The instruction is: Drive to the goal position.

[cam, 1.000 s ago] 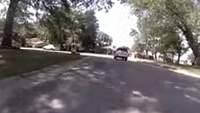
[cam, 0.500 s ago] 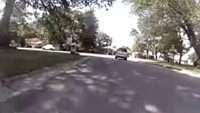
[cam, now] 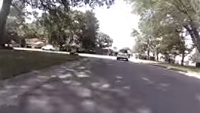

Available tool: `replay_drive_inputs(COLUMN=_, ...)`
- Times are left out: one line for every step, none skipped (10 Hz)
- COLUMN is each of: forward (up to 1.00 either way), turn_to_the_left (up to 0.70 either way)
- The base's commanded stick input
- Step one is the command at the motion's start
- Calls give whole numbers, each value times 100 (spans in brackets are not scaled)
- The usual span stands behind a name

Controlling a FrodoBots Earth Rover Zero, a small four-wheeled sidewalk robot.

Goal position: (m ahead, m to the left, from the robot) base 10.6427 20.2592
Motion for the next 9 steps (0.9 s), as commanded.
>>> replay_drive_inputs(forward=100, turn_to_the_left=0)
replay_drive_inputs(forward=100, turn_to_the_left=0)
replay_drive_inputs(forward=100, turn_to_the_left=0)
replay_drive_inputs(forward=100, turn_to_the_left=0)
replay_drive_inputs(forward=100, turn_to_the_left=0)
replay_drive_inputs(forward=100, turn_to_the_left=0)
replay_drive_inputs(forward=100, turn_to_the_left=0)
replay_drive_inputs(forward=100, turn_to_the_left=0)
replay_drive_inputs(forward=100, turn_to_the_left=0)
